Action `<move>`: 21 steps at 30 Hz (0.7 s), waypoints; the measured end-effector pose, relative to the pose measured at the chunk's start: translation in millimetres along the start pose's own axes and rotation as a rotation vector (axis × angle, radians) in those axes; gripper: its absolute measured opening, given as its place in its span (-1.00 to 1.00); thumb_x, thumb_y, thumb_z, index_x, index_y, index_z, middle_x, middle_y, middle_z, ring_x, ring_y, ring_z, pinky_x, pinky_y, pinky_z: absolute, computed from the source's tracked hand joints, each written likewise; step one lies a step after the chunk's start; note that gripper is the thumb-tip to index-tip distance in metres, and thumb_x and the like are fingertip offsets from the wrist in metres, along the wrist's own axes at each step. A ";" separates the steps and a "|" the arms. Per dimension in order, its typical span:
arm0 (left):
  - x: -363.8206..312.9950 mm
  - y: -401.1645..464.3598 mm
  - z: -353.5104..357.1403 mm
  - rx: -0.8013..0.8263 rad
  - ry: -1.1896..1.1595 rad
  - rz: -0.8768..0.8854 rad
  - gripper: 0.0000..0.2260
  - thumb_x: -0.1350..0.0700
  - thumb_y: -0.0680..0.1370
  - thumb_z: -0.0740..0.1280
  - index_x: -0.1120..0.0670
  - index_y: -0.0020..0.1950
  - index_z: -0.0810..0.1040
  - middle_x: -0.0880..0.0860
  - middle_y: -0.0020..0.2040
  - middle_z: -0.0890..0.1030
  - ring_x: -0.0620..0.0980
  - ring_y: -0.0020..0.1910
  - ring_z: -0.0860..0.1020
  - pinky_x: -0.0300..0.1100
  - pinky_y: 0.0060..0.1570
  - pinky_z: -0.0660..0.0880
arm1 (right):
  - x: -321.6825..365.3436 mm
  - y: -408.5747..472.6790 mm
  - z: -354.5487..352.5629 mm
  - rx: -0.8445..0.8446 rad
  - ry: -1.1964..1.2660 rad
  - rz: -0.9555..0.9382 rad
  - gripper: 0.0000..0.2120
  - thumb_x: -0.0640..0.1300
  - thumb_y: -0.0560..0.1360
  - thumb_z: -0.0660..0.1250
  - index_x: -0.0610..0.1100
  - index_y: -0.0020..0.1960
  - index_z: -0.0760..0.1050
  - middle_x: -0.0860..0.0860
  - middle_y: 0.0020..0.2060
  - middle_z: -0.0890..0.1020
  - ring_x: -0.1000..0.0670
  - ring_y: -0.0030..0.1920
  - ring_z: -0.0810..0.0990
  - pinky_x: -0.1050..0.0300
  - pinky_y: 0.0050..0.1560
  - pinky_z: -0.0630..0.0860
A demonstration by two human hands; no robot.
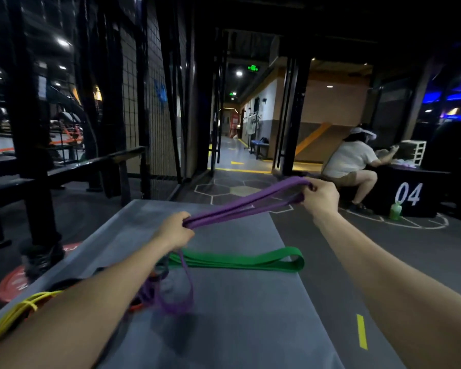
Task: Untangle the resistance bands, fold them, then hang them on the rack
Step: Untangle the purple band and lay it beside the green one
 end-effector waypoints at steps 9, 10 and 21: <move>1.6 56.7 -57.7 -0.078 0.531 0.081 -0.73 0.21 0.48 0.22 -0.05 0.12 0.50 0.07 0.11 0.55 0.13 0.09 0.53 -0.09 -0.05 0.45 | -85.1 -2.0 91.3 0.047 0.338 0.305 -0.82 -0.25 0.53 0.29 -0.19 0.10 0.59 -0.12 -0.24 0.59 0.06 -0.41 0.53 0.21 -0.36 0.56; 6.1 60.5 -39.3 -0.046 0.562 0.086 -0.73 0.20 0.48 0.23 -0.05 0.13 0.50 0.09 0.13 0.56 0.13 0.09 0.54 -0.08 -0.03 0.47 | -106.1 -2.3 95.3 0.045 0.326 0.341 -0.82 -0.24 0.52 0.31 -0.18 0.09 0.60 -0.12 -0.24 0.60 0.03 -0.39 0.55 0.20 -0.38 0.57; 58.5 56.2 188.7 0.216 0.711 0.120 -0.69 0.09 0.49 0.27 -0.05 0.23 0.44 0.00 0.24 0.51 0.04 0.23 0.48 -0.13 0.09 0.39 | -273.1 -17.1 69.2 0.031 -0.094 0.445 -0.69 -0.28 0.47 0.29 -0.09 0.18 0.58 -0.12 -0.01 0.67 -0.16 0.03 0.62 -0.03 0.13 0.53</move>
Point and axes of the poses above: each hand's wrist, its own y-axis towards the middle knuckle, its own z-axis out of the palm, x = y × z, the point moved 5 cm from there along y, towards the middle knuckle
